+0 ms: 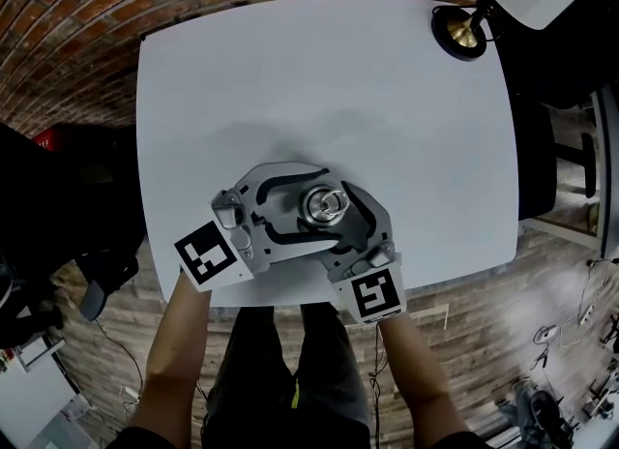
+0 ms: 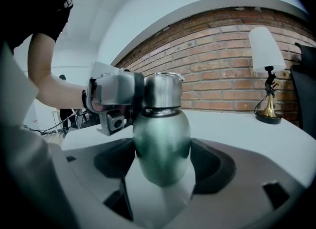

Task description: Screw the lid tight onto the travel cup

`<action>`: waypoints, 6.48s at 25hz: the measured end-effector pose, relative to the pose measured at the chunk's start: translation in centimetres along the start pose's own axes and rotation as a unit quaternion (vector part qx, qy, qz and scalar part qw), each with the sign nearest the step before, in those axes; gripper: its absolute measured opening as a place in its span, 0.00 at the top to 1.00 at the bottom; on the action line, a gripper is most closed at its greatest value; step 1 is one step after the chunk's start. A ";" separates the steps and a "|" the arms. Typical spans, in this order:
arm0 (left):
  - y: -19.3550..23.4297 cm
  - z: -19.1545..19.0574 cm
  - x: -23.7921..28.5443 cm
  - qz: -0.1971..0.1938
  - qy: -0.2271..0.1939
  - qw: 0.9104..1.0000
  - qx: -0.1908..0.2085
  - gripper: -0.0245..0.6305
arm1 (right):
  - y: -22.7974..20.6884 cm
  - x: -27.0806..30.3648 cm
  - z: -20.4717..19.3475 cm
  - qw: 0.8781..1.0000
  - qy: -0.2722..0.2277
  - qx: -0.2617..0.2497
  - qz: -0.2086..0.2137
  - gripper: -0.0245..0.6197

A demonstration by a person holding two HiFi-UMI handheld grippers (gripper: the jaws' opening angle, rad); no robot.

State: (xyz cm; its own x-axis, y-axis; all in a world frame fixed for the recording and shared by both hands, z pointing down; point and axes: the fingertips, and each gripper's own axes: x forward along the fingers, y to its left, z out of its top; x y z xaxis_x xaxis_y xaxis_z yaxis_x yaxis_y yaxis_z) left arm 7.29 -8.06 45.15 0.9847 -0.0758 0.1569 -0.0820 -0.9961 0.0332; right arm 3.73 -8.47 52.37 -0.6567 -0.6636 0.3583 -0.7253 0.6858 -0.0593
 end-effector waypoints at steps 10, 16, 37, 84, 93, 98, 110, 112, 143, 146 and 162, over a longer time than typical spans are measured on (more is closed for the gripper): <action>0.6 0.1 -0.6 0.324 0.047 0.945 -0.025 0.47 | 0.0 0.0 0.0 1.000 0.001 -0.002 -0.007 0.45; 1.9 0.4 -0.4 0.354 0.046 0.934 0.001 0.57 | -0.1 0.0 0.1 1.000 -0.001 0.011 -0.010 0.45; -0.4 0.5 0.0 -0.078 -0.010 0.996 0.042 0.56 | 0.2 0.1 0.0 1.000 0.000 0.005 -0.001 0.45; 0.0 0.2 0.5 0.007 -0.034 0.999 0.032 0.56 | 0.1 0.2 -0.2 1.000 0.000 0.010 0.003 0.45; 0.3 0.2 0.4 0.003 -0.040 0.999 0.016 0.55 | 0.2 0.4 0.0 1.000 0.005 0.001 0.008 0.45; 0.2 0.1 0.4 0.002 -0.040 0.999 0.020 0.55 | 0.1 0.1 -0.2 1.000 0.007 -0.007 -0.002 0.45; 0.4 0.2 -1.0 0.031 -0.035 0.999 0.000 0.45 | -0.3 -2.0 0.4 0.999 -0.001 0.022 -0.030 0.45; 0.2 0.3 -1.3 0.032 -0.030 0.999 0.004 0.45 | -0.5 -2.4 0.3 0.999 0.003 0.021 -0.036 0.45; -2.9 8.0 -13.6 0.304 0.024 0.952 -0.034 0.93 | -2.6 -20.6 11.2 0.966 -0.055 0.035 -0.249 0.94; -3.3 11.2 -15.7 0.332 0.002 0.943 -0.010 0.93 | -2.7 -22.0 14.0 0.963 -0.077 0.035 -0.256 0.94; -5.9 26.3 -22.0 0.382 -0.109 0.913 0.091 0.93 | -2.3 -27.7 26.6 0.947 -0.186 -0.016 -0.260 0.94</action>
State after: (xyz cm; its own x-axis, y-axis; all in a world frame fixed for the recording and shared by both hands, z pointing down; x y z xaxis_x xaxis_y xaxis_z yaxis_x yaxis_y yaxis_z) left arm -9.86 -1.72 15.53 0.6594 -0.7394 -0.1359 -0.7508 -0.6382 -0.1704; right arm 18.10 0.35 17.77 -0.2442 -0.9695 -0.0227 -0.9681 0.2423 0.0644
